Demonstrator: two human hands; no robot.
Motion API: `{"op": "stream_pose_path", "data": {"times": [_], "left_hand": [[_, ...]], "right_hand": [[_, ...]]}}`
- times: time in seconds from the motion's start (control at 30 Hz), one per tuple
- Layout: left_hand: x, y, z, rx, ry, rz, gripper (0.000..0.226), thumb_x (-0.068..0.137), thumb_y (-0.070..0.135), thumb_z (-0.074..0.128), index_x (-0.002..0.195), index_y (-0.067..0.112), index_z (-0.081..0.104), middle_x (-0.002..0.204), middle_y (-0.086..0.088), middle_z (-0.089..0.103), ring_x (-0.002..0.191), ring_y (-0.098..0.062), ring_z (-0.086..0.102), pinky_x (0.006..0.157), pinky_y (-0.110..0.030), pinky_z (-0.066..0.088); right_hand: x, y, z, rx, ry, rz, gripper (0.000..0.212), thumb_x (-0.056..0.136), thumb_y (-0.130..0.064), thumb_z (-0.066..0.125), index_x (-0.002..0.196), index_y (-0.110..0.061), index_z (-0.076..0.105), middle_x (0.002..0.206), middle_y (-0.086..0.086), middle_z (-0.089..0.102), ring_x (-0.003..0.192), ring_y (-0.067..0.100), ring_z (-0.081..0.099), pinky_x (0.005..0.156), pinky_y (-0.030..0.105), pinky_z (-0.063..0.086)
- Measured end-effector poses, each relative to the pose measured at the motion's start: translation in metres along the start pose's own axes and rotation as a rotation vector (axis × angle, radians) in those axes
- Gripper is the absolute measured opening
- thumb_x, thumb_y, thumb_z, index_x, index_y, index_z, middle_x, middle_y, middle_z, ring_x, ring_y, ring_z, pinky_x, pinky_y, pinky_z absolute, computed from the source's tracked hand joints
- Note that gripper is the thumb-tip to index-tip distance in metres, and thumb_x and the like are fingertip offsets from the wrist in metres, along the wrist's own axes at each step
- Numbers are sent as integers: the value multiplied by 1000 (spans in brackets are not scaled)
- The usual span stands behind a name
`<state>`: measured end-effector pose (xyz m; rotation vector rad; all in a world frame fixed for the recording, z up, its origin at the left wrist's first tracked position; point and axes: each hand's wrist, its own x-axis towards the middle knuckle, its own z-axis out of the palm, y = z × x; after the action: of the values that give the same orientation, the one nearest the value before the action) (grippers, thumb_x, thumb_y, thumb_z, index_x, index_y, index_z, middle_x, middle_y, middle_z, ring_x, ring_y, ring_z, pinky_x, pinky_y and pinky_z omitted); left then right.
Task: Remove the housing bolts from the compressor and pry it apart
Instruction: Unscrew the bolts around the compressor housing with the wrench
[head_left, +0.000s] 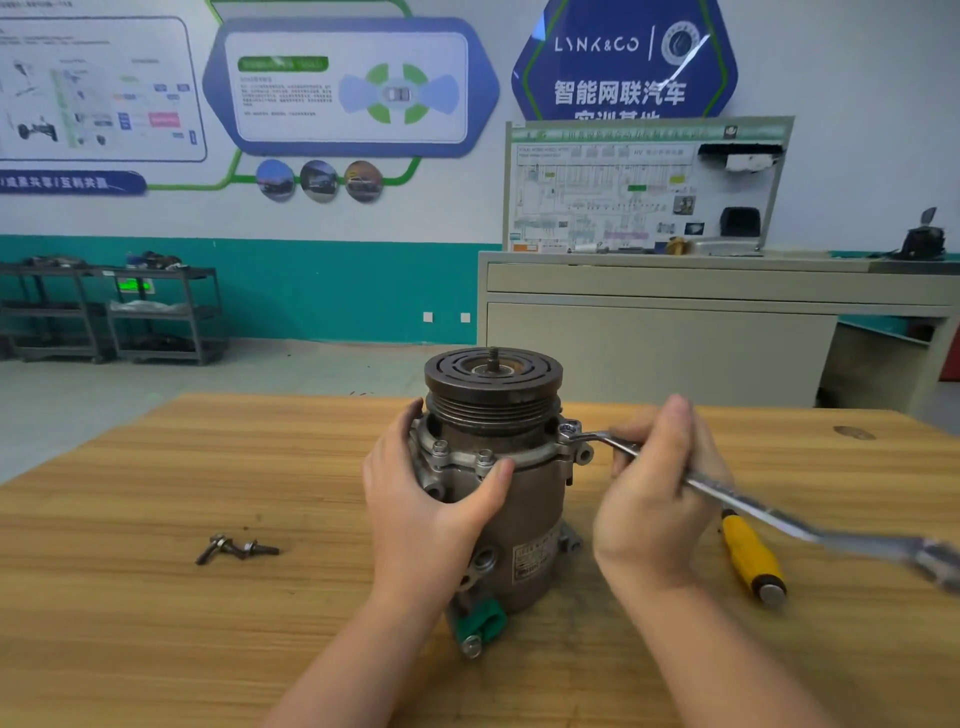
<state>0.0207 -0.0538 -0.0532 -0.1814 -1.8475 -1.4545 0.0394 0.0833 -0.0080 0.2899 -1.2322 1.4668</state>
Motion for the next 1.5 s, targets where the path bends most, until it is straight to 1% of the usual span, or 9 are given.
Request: {"op": "stream_pose_path", "data": {"times": [0.2, 0.3, 0.37, 0.5, 0.7, 1.07, 1.2, 1.33, 1.5], "left_hand": [[1, 1, 0, -9, -20, 12, 84, 55, 70, 68, 129, 45, 38, 121, 34, 42, 123, -3, 40, 96, -24, 37], [1, 1, -1, -3, -16, 18, 85, 55, 70, 67, 130, 43, 39, 120, 34, 41, 121, -1, 40, 94, -17, 34], [1, 1, -1, -7, -13, 18, 84, 55, 70, 67, 130, 43, 39, 120, 34, 41, 122, -2, 40, 95, -18, 34], [1, 2, -1, -17, -15, 22, 79, 54, 70, 67, 124, 52, 35, 115, 43, 39, 120, 6, 38, 91, -13, 31], [1, 3, -1, -6, -11, 25, 82, 55, 69, 67, 127, 45, 37, 119, 35, 41, 123, -3, 40, 95, -19, 34], [1, 5, -2, -3, -9, 46, 77, 56, 69, 68, 124, 52, 38, 124, 30, 44, 124, -7, 42, 103, -33, 40], [-2, 14, -3, 98, 63, 84, 83, 61, 66, 66, 134, 37, 39, 136, 6, 41, 132, -18, 36, 109, -48, 36], [-2, 30, 0, 385, 181, 727, 39, 82, 36, 62, 120, 30, 58, 143, -3, 31, 137, -28, 25, 109, -45, 25], [-6, 47, 16, 696, -110, 727, 32, 81, 40, 59, 112, 37, 67, 159, 6, 23, 147, -32, 12, 110, -52, 20]], "right_hand": [[48, 26, -5, 448, -133, 1010, 36, 89, -26, 61, 55, -16, 56, 39, -4, 40, 28, 7, 30, 33, 18, 27], [58, 34, -14, 879, -228, 1277, 27, 81, -26, 62, 59, -14, 54, 47, -5, 45, 33, 4, 37, 29, 13, 26], [61, 36, -17, 841, -201, 1194, 30, 88, -30, 57, 64, -14, 48, 49, -4, 47, 34, 3, 39, 29, 12, 25], [58, 25, -12, 294, -130, 700, 37, 87, -36, 62, 66, -8, 51, 49, 2, 58, 33, 7, 44, 31, 15, 30], [35, -1, -6, 135, -129, 222, 42, 83, -51, 67, 53, -24, 55, 54, 5, 66, 35, 17, 57, 38, 24, 45], [7, -5, -2, -82, -242, -129, 58, 92, -65, 37, 64, -15, 51, 51, 4, 56, 47, 18, 58, 46, 29, 45], [2, -7, 2, -301, -240, -459, 61, 102, -44, 33, 60, -3, 49, 55, -2, 41, 52, 9, 37, 50, 8, 31], [0, 0, 4, -204, -145, -350, 53, 102, -47, 29, 71, -9, 51, 59, -1, 53, 53, 12, 52, 49, 19, 40], [6, 10, 4, -20, -55, -168, 33, 98, -57, 29, 81, -32, 43, 66, -14, 59, 61, 11, 62, 55, 25, 48]]}}
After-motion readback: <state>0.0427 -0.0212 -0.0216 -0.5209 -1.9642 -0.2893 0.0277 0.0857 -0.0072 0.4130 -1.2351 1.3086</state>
